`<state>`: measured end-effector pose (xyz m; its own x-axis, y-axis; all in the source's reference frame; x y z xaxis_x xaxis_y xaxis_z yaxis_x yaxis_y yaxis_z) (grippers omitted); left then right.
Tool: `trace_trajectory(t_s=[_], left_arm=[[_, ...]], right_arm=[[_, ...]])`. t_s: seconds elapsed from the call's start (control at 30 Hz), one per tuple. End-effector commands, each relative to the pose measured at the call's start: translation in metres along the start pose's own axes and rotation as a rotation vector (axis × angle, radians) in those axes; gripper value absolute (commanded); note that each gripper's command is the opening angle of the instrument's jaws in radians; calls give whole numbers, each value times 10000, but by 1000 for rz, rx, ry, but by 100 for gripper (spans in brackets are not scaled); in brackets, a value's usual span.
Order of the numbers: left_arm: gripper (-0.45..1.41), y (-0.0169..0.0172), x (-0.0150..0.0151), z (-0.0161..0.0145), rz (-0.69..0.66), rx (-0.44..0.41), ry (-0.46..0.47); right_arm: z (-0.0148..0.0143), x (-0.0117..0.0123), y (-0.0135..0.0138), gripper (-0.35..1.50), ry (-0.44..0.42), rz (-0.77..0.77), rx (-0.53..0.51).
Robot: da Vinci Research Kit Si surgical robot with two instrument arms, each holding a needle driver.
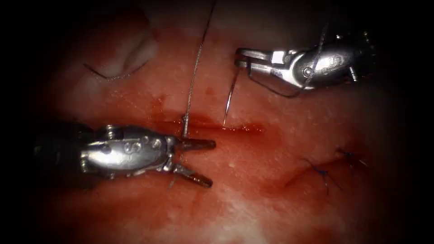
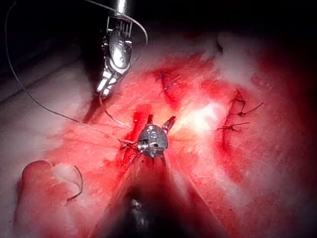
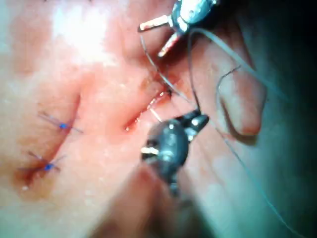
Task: Wound Closure
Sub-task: Throw the needle through the top portion of the cut.
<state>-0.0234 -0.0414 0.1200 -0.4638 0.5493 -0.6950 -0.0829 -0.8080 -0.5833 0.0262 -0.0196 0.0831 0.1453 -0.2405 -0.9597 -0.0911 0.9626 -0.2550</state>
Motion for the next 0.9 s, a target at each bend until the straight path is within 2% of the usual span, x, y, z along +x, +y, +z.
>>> trace_trajectory(t_s=[0.03, 0.1, 0.33, 0.63, 0.9], left_arm=[[49, -3, -8, 11, -4, 6, -12], [44, -8, -20, 20, -17, 11, -35], [44, -22, -53, 35, -61, 11, -74], [42, -31, -75, 38, -78, 7, -100], [44, -29, -81, 39, -91, -5, -109]], right_arm=[[9, -1, -3, -35, -5, -7, -3], [11, 0, -3, -35, -4, -7, -7], [14, 0, -4, -35, -5, -24, -15], [24, 8, -10, -35, 8, -49, -13], [26, 6, -10, -35, 7, -103, -13]])
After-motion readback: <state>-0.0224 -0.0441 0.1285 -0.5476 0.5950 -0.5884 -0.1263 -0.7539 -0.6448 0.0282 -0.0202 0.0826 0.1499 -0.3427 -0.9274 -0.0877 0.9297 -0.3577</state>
